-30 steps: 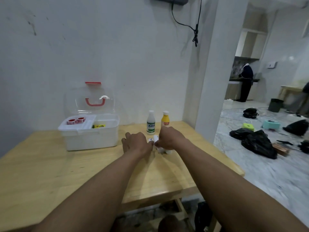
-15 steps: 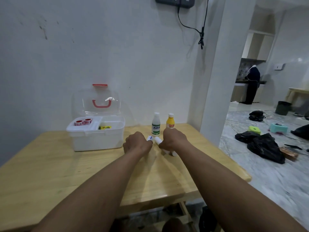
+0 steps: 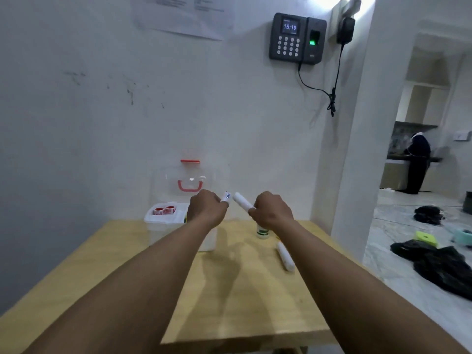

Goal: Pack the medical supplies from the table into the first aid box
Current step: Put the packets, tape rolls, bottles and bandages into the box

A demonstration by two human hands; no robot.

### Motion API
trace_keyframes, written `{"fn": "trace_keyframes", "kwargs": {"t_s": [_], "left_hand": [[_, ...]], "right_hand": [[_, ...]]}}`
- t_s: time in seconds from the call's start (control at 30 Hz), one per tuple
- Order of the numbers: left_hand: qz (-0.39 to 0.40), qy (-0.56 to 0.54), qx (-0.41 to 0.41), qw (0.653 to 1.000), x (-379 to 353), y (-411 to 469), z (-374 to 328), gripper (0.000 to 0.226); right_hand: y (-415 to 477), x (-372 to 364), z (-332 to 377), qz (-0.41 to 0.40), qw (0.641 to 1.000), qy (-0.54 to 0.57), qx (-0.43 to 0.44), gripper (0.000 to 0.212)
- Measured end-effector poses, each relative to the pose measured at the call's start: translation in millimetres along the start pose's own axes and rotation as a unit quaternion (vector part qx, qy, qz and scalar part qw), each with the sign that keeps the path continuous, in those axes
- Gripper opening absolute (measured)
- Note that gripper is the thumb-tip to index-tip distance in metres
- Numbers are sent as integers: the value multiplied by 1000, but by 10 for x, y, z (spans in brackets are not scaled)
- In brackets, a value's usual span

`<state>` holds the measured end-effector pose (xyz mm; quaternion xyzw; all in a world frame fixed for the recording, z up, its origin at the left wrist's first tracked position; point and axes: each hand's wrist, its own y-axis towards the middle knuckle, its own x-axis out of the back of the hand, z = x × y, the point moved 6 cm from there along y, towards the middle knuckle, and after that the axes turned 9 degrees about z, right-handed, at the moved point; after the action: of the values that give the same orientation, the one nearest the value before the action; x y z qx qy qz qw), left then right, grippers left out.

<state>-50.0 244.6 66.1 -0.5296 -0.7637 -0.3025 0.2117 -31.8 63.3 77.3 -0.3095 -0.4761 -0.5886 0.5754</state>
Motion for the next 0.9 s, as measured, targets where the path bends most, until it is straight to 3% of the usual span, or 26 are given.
{"fn": "trace_keyframes", "kwargs": {"t_s": [0.13, 0.33, 0.53, 0.73, 0.9], "left_hand": [[-30, -5, 6, 1000, 381, 80, 128, 35], [-56, -7, 54, 997, 833, 214, 471, 35], [-33, 22, 124, 991, 1111, 294, 857, 33], [-13, 40, 158, 987, 1074, 365, 1146, 27], [3, 81, 174, 981, 979, 407, 1268, 36]], "right_hand": [[108, -5, 310, -13, 999, 18, 28, 26], [275, -163, 749, -8, 995, 79, 54, 42], [430, -414, 1130, 12, 989, 140, 55, 57], [567, -706, 1316, 48, 983, 175, 36, 49], [613, -896, 1408, 62, 983, 171, 28, 31]]}}
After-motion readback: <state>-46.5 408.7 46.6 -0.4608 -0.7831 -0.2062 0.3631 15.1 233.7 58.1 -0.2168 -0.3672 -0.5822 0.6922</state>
